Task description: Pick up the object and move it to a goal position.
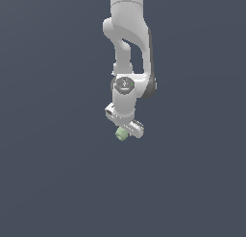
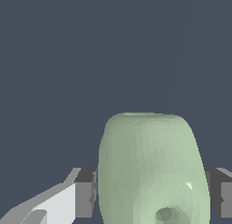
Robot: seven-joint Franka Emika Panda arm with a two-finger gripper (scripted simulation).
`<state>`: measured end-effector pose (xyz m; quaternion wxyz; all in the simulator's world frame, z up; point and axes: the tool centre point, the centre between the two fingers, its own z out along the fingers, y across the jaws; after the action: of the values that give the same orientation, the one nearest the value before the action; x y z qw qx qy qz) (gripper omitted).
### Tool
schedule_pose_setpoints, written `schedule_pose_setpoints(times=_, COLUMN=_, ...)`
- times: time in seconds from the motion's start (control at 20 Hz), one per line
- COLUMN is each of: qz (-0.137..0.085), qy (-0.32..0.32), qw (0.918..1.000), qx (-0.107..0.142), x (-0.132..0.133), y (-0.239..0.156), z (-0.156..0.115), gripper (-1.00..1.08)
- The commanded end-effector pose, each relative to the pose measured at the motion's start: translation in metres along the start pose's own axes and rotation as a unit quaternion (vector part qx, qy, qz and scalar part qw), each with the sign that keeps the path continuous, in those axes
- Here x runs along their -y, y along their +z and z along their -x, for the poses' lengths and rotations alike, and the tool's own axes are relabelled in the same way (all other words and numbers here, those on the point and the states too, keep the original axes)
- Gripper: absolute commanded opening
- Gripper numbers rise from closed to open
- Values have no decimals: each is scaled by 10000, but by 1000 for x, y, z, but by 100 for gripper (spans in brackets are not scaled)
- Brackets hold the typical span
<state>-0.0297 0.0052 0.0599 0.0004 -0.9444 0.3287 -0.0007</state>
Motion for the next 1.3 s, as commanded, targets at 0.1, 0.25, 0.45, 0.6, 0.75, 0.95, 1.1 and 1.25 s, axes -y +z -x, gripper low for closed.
schedule_pose_setpoints(times=0.1, qz=0, qy=0, qw=10000, qx=1, x=0, y=0, z=0, gripper=-100)
schedule_pose_setpoints(times=0.25, qz=0, qy=0, qw=10000, qx=1, x=0, y=-4, z=-3, gripper=-100)
schedule_pose_setpoints(times=0.45, qz=0, qy=0, qw=10000, qx=1, x=-1, y=-14, z=-12, gripper=-100)
schedule_pose_setpoints(times=0.6, qz=0, qy=0, qw=10000, qx=1, x=-2, y=-27, z=-23, gripper=-100)
schedule_pose_setpoints(times=0.75, qz=3, qy=0, qw=10000, qx=1, x=-3, y=-44, z=-37, gripper=-100)
schedule_pose_setpoints(times=0.95, qz=5, qy=0, qw=10000, qx=2, x=-4, y=-69, z=-60, gripper=-100)
schedule_pose_setpoints(times=1.1, qz=5, qy=0, qw=10000, qx=2, x=-5, y=-89, z=-77, gripper=-100)
schedule_pose_setpoints(times=1.25, qz=5, qy=0, qw=10000, qx=2, x=-5, y=-104, z=-91, gripper=-100)
